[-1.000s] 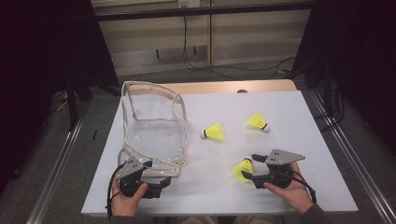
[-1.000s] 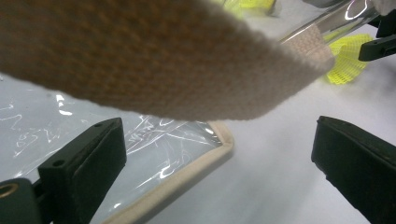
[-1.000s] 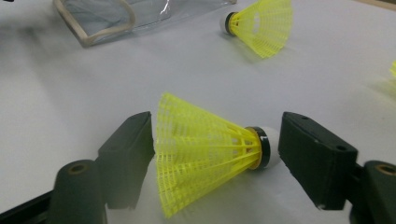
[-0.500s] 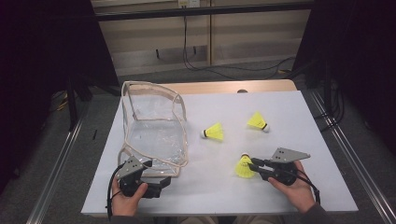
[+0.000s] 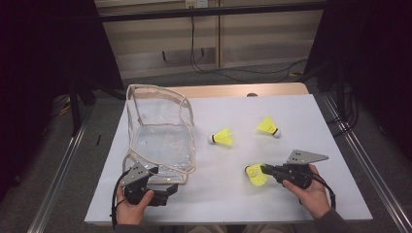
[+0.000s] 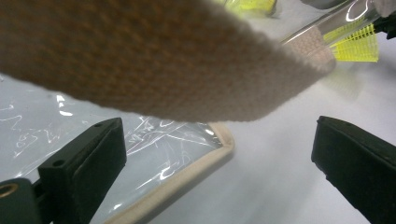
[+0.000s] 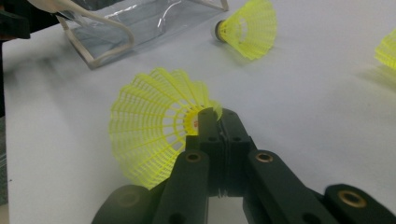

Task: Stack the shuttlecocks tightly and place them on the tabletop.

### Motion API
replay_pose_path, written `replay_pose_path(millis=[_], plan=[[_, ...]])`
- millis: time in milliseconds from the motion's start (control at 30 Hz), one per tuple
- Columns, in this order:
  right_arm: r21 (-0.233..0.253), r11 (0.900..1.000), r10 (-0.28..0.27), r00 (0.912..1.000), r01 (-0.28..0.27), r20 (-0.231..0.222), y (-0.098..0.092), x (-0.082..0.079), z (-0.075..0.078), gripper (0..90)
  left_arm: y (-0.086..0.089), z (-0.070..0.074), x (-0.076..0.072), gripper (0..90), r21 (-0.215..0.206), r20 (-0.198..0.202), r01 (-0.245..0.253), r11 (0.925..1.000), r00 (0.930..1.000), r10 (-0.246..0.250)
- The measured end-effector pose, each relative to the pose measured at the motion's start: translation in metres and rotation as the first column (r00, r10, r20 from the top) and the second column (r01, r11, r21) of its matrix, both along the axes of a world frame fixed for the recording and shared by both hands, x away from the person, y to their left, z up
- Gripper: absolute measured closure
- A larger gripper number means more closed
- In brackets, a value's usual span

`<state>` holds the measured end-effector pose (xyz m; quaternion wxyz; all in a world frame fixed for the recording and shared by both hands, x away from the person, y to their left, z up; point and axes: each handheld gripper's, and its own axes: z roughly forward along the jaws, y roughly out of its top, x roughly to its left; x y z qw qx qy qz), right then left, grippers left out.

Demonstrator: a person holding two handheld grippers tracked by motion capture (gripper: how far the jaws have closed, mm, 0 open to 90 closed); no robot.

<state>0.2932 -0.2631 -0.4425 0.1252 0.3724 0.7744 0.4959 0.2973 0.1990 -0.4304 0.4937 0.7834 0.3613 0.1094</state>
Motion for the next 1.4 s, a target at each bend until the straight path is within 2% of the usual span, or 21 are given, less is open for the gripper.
replay_pose_path(millis=[133,167,200,333,500,533,567,700,800,933,1000,1100,1400], plan=[[-0.006,1.000,-0.020,0.9997,0.020,-0.015,-0.004,0.002,-0.003,87.5,0.000,0.000,0.000,3.1,0.001,0.000,0.000,1.0000,1.0000,0.000],[-0.007,1.000,-0.026,0.9995,0.026,-0.015,-0.004,0.002,-0.003,86.1,0.000,0.000,0.000,3.1,0.001,0.000,0.001,1.0000,1.0000,-0.001],[-0.015,0.999,-0.052,0.9985,0.051,-0.018,-0.006,0.002,-0.005,80.6,0.000,0.000,0.000,3.0,0.001,0.000,0.000,1.0000,1.0000,0.000],[-0.025,0.997,-0.072,0.9973,0.071,-0.016,-0.008,0.003,-0.005,75.9,0.000,0.000,0.000,3.0,0.001,0.000,0.000,1.0000,1.0000,0.000],[-0.043,0.989,-0.139,0.9903,0.139,-0.001,-0.016,0.003,-0.002,67.0,0.000,0.000,0.000,3.0,0.001,0.001,0.000,1.0000,1.0000,0.000],[-0.043,0.989,-0.139,0.9903,0.139,-0.001,-0.016,0.003,-0.002,67.0,0.000,0.000,0.000,3.0,0.002,0.001,0.001,1.0000,1.0000,-0.001],[-0.051,0.985,-0.162,0.9868,0.162,0.007,-0.019,0.003,-0.001,64.3,0.000,0.000,0.000,3.1,0.002,0.001,0.000,1.0000,1.0000,0.000],[-0.050,0.981,-0.186,0.9825,0.186,0.014,-0.023,0.003,0.001,62.7,0.000,0.000,0.000,3.1,0.002,0.001,0.000,1.0000,1.0000,0.000],[-0.050,0.978,-0.203,0.9791,0.203,0.018,-0.025,0.003,0.002,63.7,0.000,0.000,0.000,3.0,0.002,0.001,0.000,1.0000,1.0000,0.000],[-0.054,0.978,-0.201,0.9793,0.202,0.021,-0.026,0.002,0.002,73.6,0.000,0.000,0.000,3.1,0.005,0.001,-0.001,1.0000,1.0000,0.001],[-0.052,0.981,-0.187,0.9821,0.188,0.020,-0.026,0.001,0.002,83.7,0.000,0.000,0.000,3.0,0.005,0.001,-0.001,1.0000,1.0000,0.001],[-0.059,0.987,-0.148,0.9889,0.149,0.007,-0.023,0.001,0.001,90.0,0.000,0.000,0.000,3.0,0.004,0.001,0.000,1.0000,1.0000,0.000],[-0.067,0.991,-0.120,0.9928,0.120,0.005,-0.017,0.000,-0.002,90.0,0.000,0.000,0.000,3.0,0.002,0.002,0.001,1.0000,1.0000,-0.001]])
